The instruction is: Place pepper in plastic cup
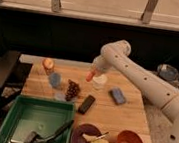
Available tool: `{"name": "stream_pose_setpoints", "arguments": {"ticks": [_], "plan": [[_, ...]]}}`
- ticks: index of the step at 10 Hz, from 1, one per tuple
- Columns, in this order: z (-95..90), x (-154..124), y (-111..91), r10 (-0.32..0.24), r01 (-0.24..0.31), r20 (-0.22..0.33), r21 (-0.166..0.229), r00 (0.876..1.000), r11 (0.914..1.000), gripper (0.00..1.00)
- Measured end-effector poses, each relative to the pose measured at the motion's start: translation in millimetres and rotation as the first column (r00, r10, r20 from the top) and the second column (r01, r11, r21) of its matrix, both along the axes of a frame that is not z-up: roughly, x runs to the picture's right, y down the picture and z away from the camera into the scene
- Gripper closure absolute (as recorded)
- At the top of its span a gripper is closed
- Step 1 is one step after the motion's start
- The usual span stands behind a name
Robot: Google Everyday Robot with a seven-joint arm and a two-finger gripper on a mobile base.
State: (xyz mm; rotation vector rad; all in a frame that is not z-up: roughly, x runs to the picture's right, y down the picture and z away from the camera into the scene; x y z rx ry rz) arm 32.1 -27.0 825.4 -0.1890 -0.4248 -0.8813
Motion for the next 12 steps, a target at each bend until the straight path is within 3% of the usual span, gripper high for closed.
{"name": "stream_pose_setpoints", "arguments": {"ticks": [4, 8, 12], "plan": [[-5.8, -68.2, -22.8, -0.089, 0.079, 0.103, 0.105, 0.991, 0.9914, 1.00], [6.7, -138.5, -21.4, -0.148, 0.109, 0.223, 0.179, 0.963, 0.9778, 1.00], [19.0, -182.0, -6.0, -0.173, 0.113, 0.320, 0.198, 0.932, 0.9736, 1.00]]}}
